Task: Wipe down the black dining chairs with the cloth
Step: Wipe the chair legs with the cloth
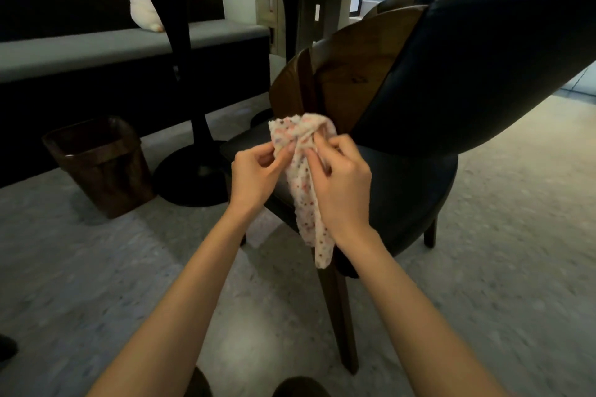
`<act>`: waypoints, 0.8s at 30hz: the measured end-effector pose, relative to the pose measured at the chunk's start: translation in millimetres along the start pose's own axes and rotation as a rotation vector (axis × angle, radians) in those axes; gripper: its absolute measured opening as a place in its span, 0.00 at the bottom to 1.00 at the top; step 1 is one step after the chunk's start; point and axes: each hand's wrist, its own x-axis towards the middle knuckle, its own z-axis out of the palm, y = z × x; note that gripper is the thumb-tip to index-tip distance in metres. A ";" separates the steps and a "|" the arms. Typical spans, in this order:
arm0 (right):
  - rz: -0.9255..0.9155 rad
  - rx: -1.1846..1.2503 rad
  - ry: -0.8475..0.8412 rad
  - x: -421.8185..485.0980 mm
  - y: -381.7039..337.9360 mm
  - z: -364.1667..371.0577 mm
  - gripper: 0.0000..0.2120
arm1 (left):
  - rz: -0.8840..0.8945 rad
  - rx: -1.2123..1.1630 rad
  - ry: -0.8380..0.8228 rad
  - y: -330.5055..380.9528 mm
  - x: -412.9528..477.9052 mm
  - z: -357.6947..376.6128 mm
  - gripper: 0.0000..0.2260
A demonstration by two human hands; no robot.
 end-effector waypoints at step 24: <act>-0.088 -0.065 0.350 60.1 -10.1 -76.8 0.09 | 0.427 0.695 0.227 85.0 37.9 71.8 0.30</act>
